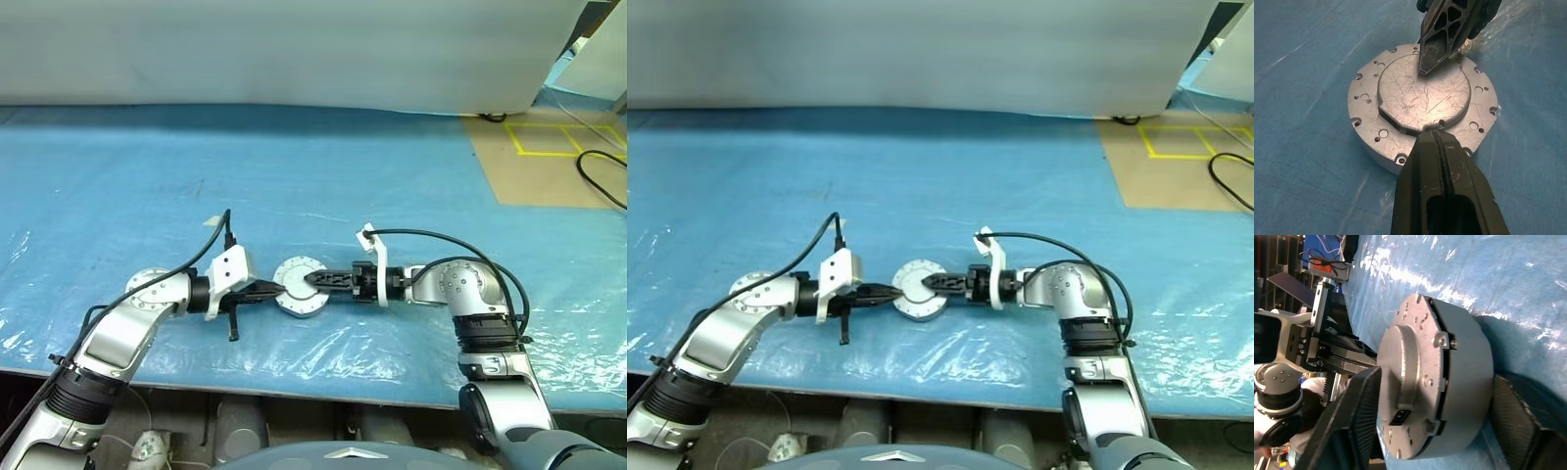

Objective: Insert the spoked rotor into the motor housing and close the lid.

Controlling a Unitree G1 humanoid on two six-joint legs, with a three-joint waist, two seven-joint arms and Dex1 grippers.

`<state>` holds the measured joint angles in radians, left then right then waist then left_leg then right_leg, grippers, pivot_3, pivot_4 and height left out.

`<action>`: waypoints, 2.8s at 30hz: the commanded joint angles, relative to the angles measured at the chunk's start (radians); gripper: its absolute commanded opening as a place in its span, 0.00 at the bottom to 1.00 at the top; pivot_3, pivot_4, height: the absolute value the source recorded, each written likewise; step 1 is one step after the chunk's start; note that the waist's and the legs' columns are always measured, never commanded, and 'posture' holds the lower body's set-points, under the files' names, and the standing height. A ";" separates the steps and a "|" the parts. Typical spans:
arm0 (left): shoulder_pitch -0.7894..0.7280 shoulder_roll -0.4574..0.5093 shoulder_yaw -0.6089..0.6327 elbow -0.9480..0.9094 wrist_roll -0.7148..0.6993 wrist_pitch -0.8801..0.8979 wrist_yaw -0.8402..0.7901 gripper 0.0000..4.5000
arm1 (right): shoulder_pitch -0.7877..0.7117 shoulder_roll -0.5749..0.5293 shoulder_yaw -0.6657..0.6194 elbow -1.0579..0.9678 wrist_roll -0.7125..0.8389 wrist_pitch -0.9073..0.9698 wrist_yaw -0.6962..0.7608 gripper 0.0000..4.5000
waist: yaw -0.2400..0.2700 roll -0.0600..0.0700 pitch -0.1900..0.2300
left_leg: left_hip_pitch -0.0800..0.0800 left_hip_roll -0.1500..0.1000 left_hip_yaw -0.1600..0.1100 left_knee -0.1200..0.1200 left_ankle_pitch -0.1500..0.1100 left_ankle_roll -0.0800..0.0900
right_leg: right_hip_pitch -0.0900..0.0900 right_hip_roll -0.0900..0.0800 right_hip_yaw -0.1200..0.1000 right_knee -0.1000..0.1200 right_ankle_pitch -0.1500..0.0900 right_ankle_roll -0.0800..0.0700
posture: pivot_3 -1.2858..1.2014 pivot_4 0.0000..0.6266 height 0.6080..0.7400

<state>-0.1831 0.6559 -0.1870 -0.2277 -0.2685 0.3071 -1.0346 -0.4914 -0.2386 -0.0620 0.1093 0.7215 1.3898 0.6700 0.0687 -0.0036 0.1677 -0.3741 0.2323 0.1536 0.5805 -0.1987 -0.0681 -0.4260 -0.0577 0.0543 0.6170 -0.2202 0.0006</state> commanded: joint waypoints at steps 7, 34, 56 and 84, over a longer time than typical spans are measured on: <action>-0.015 -0.012 0.010 -0.002 -0.010 0.001 0.005 0.00 | -0.016 0.032 0.030 -0.015 0.033 0.001 0.023 0.46 | 0.001 0.001 -0.001 | 0.000 -0.001 0.000 0.000 0.000 0.000 | 0.001 0.000 0.000 0.000 0.000 0.000 | 0.52 0.24 1.00; -0.037 0.001 0.401 -0.109 -0.369 0.313 0.153 0.00 | -0.089 0.049 -0.058 0.071 0.046 -0.012 0.012 0.45 | 0.002 0.001 -0.001 | -0.002 -0.001 0.000 -0.002 0.000 -0.001 | 0.000 0.000 -0.001 -0.005 0.001 0.003 | 0.52 0.24 1.00; -0.062 0.004 0.457 -0.114 -0.496 0.387 0.256 0.00 | -0.163 0.113 -0.218 0.202 0.074 -0.023 -0.072 0.26 | 0.005 0.001 -0.001 | -0.003 -0.001 -0.001 -0.002 0.000 -0.001 | 0.000 0.000 -0.002 -0.006 0.002 0.003 | 0.52 0.24 1.00; 0.032 -0.242 0.580 -0.103 -0.944 0.521 0.469 0.65 | -0.419 0.192 -0.547 0.222 0.364 0.092 -0.286 0.26 | 0.028 0.001 -0.001 | -0.008 0.001 -0.002 -0.002 0.001 -0.001 | -0.001 0.002 -0.006 -0.008 0.002 0.004 | 0.52 0.24 1.00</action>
<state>-0.1508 0.4201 0.3854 -0.2907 -1.1642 0.8289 -0.5791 -0.8769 -0.0481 -0.5865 0.3814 1.0068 1.4742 0.3679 0.0970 -0.0029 0.1671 -0.3819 0.2335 0.1517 0.5783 -0.1981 -0.0693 -0.4271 -0.0558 0.0481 0.6089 -0.2179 0.0050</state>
